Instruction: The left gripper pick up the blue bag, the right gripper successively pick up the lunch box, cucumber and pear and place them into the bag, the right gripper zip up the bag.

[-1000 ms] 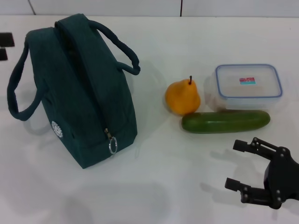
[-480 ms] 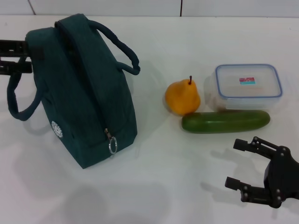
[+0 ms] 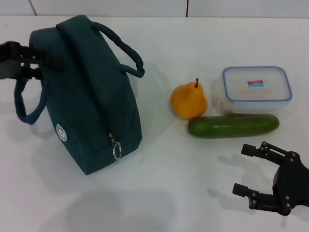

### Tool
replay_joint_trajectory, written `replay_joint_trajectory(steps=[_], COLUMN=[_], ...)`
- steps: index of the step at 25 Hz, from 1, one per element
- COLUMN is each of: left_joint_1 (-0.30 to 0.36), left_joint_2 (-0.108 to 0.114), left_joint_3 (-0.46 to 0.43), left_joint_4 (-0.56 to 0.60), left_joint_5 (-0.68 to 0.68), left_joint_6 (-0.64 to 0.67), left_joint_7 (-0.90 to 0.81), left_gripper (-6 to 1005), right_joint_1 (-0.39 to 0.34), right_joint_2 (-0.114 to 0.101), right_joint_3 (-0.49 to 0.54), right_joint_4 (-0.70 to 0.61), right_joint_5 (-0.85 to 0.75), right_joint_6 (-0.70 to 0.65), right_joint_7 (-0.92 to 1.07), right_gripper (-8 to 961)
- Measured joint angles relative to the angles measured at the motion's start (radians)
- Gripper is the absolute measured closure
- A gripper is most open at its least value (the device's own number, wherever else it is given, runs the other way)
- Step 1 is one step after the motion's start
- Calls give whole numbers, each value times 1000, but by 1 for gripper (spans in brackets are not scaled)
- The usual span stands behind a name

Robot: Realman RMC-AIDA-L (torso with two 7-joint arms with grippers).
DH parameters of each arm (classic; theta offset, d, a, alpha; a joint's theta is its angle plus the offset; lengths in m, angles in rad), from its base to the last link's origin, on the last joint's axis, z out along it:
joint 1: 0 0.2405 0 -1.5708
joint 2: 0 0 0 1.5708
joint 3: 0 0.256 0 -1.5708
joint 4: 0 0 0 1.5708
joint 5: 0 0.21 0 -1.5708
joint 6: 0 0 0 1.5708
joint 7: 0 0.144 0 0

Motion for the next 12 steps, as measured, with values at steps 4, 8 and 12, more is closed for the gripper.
replay_joint_trajectory(steps=[4, 8, 12], left_joint_1=[-24, -32, -31], left_joint_2=[-12, -13, -13], left_joint_3=[9, 8, -5], left_joint_4=[2, 5, 6], left_joint_5=[56, 60, 51], left_joint_6=[-4, -16, -31], left_joint_7=[-1, -20, -17], left_gripper=[372, 379, 387], right_joint_1=[0, 0, 0], right_joint_2=[0, 0, 0], right_joint_3=[0, 0, 0], right_joint_4=[-1, -2, -2], right_joint_5=[0, 0, 0], right_joint_6=[1, 2, 1], right_joint_7=[0, 0, 0], right_gripper=[111, 111, 112])
